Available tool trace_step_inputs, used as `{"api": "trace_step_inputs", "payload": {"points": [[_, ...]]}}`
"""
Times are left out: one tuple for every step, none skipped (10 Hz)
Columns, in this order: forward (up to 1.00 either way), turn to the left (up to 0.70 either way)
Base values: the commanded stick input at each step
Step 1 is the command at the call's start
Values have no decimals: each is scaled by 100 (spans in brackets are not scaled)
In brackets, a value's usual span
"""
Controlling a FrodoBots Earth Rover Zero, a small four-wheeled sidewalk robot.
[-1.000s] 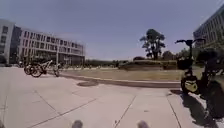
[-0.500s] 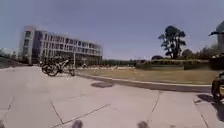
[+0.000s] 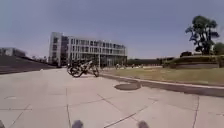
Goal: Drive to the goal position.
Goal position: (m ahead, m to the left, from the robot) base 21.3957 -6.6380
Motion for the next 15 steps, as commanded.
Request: {"api": "trace_step_inputs", "payload": {"points": [[70,35],[27,14],[0,0],[0,0],[0,0],[0,0],[0,0],[0,0],[0,0],[0,0],[0,0],[43,22],[70,35],[70,35],[70,35]]}}
